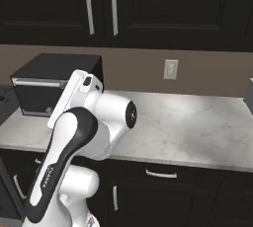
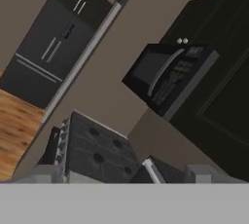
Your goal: Retrieve the wine glasses from the counter and place one next to each plate.
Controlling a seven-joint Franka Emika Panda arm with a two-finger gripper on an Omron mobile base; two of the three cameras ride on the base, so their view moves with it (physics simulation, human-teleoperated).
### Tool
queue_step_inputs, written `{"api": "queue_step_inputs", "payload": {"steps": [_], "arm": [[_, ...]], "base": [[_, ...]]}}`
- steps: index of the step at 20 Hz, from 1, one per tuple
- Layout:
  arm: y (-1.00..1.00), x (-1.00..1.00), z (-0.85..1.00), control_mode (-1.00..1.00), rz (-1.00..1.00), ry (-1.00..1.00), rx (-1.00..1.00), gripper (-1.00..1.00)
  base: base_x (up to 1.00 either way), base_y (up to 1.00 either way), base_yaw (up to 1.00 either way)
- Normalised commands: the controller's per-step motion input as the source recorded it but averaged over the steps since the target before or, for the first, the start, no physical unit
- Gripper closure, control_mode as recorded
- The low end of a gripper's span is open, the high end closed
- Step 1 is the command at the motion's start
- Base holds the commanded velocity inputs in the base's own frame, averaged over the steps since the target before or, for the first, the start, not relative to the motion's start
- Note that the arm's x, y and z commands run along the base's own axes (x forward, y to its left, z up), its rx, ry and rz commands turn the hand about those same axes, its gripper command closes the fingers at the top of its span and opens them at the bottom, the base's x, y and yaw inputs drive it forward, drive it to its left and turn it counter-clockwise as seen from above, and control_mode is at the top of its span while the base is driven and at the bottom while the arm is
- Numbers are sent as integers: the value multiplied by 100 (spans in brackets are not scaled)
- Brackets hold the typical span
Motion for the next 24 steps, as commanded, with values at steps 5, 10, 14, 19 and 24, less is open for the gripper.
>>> {"api": "queue_step_inputs", "payload": {"steps": [5,10,14,19,24], "arm": [[0,0,0,100,0,0,0,-100],[0,0,0,100,0,0,0,-100],[0,0,0,100,0,0,0,-100],[0,0,0,100,0,0,0,-100],[0,0,0,100,0,0,0,-100]], "base": [[23,45,-5],[44,0,-2],[33,-36,0],[14,-35,4],[-3,-18,15]]}}
